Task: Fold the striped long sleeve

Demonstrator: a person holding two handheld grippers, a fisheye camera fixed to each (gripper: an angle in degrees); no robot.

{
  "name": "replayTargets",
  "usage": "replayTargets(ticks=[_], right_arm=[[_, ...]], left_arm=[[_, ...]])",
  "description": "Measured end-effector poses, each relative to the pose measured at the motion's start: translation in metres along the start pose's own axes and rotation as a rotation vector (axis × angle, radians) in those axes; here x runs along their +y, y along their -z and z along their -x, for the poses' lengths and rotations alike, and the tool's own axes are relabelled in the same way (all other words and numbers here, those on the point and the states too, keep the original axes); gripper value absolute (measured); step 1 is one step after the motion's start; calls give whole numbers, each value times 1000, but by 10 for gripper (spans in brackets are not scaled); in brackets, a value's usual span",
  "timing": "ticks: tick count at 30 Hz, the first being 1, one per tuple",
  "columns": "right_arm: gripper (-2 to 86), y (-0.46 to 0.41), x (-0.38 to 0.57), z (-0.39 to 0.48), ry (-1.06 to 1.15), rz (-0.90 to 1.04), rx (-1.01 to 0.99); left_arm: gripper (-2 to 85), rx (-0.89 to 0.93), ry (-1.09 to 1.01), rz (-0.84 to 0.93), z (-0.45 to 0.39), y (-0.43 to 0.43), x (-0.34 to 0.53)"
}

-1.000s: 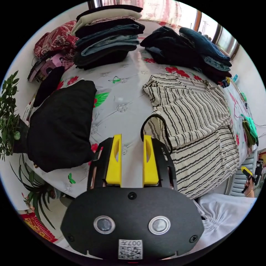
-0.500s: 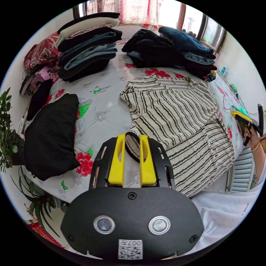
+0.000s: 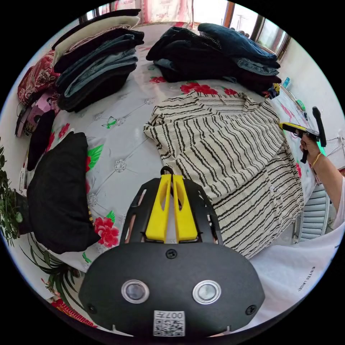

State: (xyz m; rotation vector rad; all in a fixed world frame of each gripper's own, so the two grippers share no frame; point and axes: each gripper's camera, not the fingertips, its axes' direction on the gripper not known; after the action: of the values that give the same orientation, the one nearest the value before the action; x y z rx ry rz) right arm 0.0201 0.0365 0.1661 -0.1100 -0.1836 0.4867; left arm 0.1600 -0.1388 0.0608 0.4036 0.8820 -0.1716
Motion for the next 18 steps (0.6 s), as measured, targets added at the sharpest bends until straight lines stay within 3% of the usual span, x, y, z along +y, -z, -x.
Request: replayTargets(ticks=[4,9,14,18], right_arm=[[1,-1,4,-51,-135,34,-15],[11,-1,13,-70,-196,64,-4],[30,42,62,-80,-201,-30,-115],[43,76,140,-94,-198,11,-216]], left_arm=[[-6,21,-45,-31,-10,0,-41],[26,18,40,84,10,-32,-56],[62,17,107,3,38,20,-11],[71,35,233,2,69,62,62]])
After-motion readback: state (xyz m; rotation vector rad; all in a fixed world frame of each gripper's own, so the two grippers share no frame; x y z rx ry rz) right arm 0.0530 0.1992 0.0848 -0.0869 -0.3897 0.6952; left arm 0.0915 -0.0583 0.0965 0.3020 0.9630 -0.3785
